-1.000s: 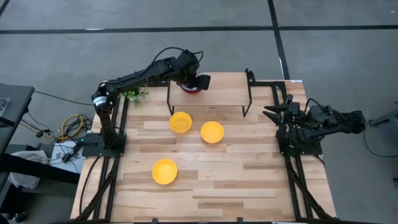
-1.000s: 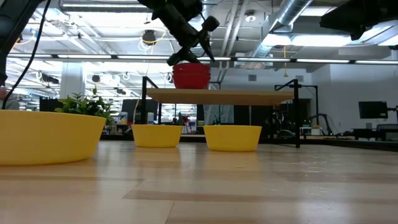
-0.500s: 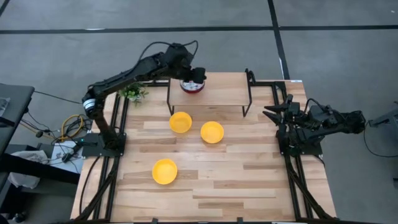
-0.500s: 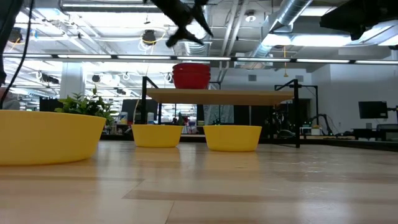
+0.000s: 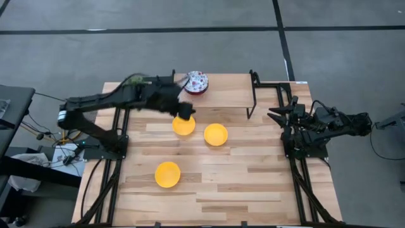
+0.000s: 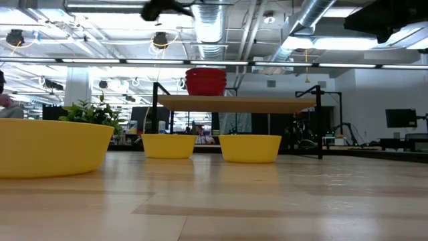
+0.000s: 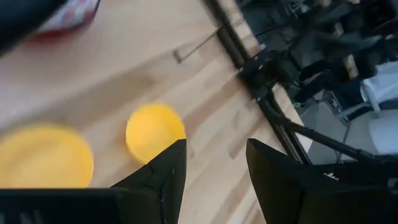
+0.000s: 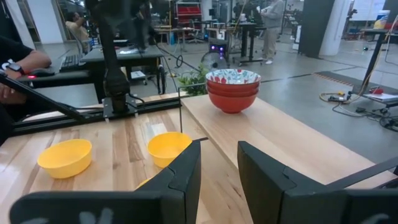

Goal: Pick & Place Mini bowls
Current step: Put the bottom yellow bowl on the shelf

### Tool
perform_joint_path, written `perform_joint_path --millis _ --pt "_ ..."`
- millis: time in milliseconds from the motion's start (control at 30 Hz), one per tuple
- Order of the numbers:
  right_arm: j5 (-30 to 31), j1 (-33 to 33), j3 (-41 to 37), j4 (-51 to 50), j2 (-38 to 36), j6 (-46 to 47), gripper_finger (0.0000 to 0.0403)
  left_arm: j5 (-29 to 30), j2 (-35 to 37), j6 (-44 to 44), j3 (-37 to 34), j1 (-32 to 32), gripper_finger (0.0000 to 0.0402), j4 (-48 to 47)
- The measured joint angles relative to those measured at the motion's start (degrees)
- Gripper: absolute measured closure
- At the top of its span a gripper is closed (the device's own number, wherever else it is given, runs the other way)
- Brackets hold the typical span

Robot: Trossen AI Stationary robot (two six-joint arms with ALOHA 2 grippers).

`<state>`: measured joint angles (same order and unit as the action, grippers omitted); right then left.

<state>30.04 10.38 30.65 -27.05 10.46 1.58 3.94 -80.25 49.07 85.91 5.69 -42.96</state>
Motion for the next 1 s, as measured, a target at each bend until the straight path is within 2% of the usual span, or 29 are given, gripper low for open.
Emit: perform_joint_path --millis 200,367,600,1000 --pt "-0.02 -0.01 0.00 0.02 0.02 -0.02 0.0308 7.93 8.20 14.18 -11.53 -10.24 0.0236 0.95" --pt "0.00 -0.01 0.00 0.02 0.00 -0.02 0.0308 9.63 12.67 23.21 -18.20 -17.02 0.0236 0.95" --pt "0.00 -0.01 0.00 0.04 0.00 -0.02 0.0308 9.74 15.14 24.51 -23.67 -22.70 0.0236 1.46" --pt "0.00 -0.01 0.00 0.04 0.01 -0.02 0.0308 9.74 15.10 24.32 -27.06 -27.56 0.0236 2.62"
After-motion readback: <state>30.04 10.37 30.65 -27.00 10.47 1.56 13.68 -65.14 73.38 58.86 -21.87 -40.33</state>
